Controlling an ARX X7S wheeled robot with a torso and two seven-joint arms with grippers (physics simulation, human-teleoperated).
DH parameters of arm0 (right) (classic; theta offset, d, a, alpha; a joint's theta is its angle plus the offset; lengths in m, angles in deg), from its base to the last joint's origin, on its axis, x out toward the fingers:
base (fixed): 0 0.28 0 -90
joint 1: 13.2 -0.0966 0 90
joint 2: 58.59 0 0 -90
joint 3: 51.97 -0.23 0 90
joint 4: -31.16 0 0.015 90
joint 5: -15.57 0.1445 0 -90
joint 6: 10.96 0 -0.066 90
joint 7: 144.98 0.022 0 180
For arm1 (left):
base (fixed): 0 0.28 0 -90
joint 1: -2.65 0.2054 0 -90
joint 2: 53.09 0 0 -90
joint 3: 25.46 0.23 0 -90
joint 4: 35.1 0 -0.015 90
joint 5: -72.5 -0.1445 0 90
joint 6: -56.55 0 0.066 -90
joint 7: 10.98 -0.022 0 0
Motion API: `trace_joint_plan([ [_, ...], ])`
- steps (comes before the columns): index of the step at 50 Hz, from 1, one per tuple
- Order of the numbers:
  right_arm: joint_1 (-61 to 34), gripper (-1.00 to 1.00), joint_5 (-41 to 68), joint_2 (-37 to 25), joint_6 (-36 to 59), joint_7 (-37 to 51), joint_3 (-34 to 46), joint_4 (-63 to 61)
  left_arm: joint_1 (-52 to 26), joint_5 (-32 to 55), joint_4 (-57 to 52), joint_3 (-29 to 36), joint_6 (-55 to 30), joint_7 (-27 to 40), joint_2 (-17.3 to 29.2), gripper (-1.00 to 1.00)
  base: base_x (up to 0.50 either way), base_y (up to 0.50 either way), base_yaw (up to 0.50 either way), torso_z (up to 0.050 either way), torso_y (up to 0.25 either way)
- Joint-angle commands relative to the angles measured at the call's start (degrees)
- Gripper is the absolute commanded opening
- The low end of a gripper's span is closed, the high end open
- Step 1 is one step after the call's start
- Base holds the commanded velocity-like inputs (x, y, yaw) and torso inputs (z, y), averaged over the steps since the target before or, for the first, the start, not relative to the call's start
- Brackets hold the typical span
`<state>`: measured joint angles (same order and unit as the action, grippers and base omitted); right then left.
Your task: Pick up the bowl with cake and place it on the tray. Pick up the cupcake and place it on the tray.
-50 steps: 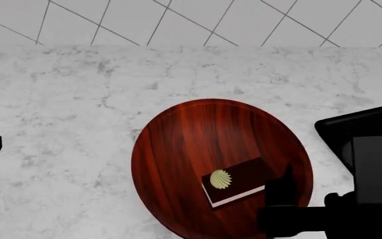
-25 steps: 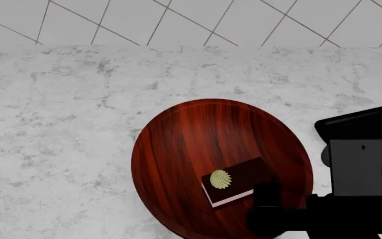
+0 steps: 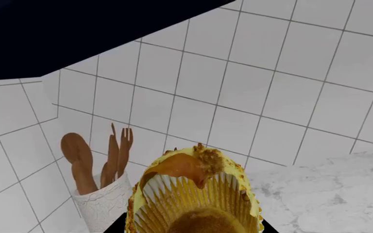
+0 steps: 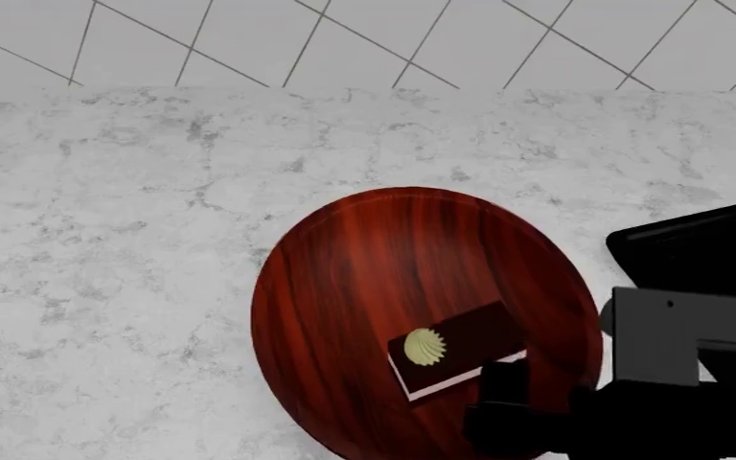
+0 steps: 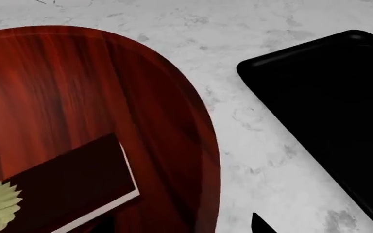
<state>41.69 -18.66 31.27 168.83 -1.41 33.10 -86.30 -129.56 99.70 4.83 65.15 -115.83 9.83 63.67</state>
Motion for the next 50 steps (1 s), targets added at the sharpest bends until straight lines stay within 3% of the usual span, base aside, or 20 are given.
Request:
trace_joint_plan([
  [1,1.2,1.0,9.1,-0.1,-1.5,9.4,-3.4,3.5,-0.6,1.7,-1.0,-1.3,-1.7,0.7,-0.1,-1.0,0.0,0.0,0.0,0.0,0.0],
  [13,2.4,1.0,16.9,-0.4,-3.8,15.9,-6.7,7.7,-0.8,3.1,-2.5,-2.4,-3.4,1.0,0.1,-1.0,0.0,0.0,0.0,0.0,0.0],
  [14,2.5,-1.0,17.3,-0.5,-3.6,16.1,-6.7,7.5,-0.8,3.2,-2.5,-2.4,-3.4,1.1,0.1,-1.0,0.0,0.0,0.0,0.0,0.0],
  [27,1.6,-1.0,20.0,-0.7,0.1,15.9,-7.3,0.8,-0.5,4.0,-2.6,-2.5,-3.3,2.0,0.4,-1.0,0.0,0.0,0.0,0.0,0.0],
  [34,-1.0,-1.0,12.9,0.1,0.2,7.8,-5.7,-6.7,-0.7,4.1,-2.1,-2.1,-2.5,2.6,0.8,-1.0,0.0,0.0,0.0,0.0,0.0],
  [43,-9.0,-1.0,-7.8,0.1,0.2,-14.2,-3.5,-10.2,0.8,2.3,0.8,0.2,2.4,3.5,1.1,-1.0,0.0,0.0,0.0,0.0,0.0],
  [50,-10.9,-1.0,-7.1,0.1,0.2,-14.8,-3.8,-11.0,2.0,0.4,3.4,2.6,6.8,4.2,1.2,-1.0,0.0,0.0,0.0,0.0,0.0],
])
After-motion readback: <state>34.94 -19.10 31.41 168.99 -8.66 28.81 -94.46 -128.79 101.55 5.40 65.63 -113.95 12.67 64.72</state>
